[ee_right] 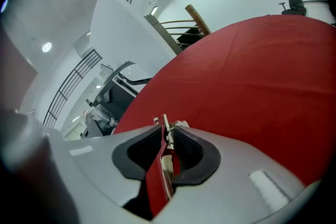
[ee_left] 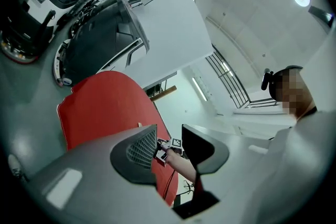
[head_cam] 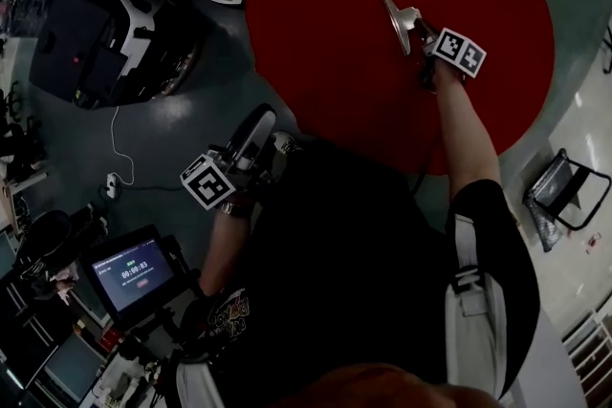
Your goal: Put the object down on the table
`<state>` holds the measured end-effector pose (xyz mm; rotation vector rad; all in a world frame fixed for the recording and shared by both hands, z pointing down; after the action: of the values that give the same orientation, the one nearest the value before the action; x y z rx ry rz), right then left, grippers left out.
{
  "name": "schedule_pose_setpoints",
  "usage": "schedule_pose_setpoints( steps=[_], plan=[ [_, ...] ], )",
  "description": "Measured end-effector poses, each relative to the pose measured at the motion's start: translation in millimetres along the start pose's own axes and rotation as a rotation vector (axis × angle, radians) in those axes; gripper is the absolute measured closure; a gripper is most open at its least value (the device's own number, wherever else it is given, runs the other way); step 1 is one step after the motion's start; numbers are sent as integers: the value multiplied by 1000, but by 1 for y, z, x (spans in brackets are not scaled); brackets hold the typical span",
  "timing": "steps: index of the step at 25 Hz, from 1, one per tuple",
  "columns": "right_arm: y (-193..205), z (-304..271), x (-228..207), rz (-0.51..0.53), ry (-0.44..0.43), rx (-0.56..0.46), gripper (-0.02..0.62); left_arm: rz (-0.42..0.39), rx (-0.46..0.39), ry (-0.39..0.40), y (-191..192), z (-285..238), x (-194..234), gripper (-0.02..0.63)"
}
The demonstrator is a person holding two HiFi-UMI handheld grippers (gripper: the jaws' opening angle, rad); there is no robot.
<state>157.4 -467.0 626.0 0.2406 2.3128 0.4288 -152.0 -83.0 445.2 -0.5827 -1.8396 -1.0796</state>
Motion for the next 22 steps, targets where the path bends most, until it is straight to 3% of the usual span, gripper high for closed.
schedule_pose_setpoints(
  steps=[7, 12, 17, 22],
  plan=[
    [-16, -13, 15, 171, 7, 92, 511, 14, 10, -20, 2, -3, -1, 449],
    [-15, -14, 18, 153, -46, 134, 540, 5, 28, -2, 0, -9, -6, 449],
    [-10, -9, 25, 133, -115, 125, 583, 1, 40, 1, -2, -13, -7, 449],
    [3, -4, 27, 78, -145, 90, 584, 0, 39, 16, -1, -10, -3, 449]
  ],
)
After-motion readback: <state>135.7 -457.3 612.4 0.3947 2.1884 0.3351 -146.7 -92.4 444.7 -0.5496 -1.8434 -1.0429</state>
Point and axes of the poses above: the fingertips, and each gripper's own axes: z backward along the fingers, x to its left, y out of its underside, the point moved 10 cm from there along z, backward along the fingers, and after that the axes turned 13 degrees about x, right-handed, at the moved point
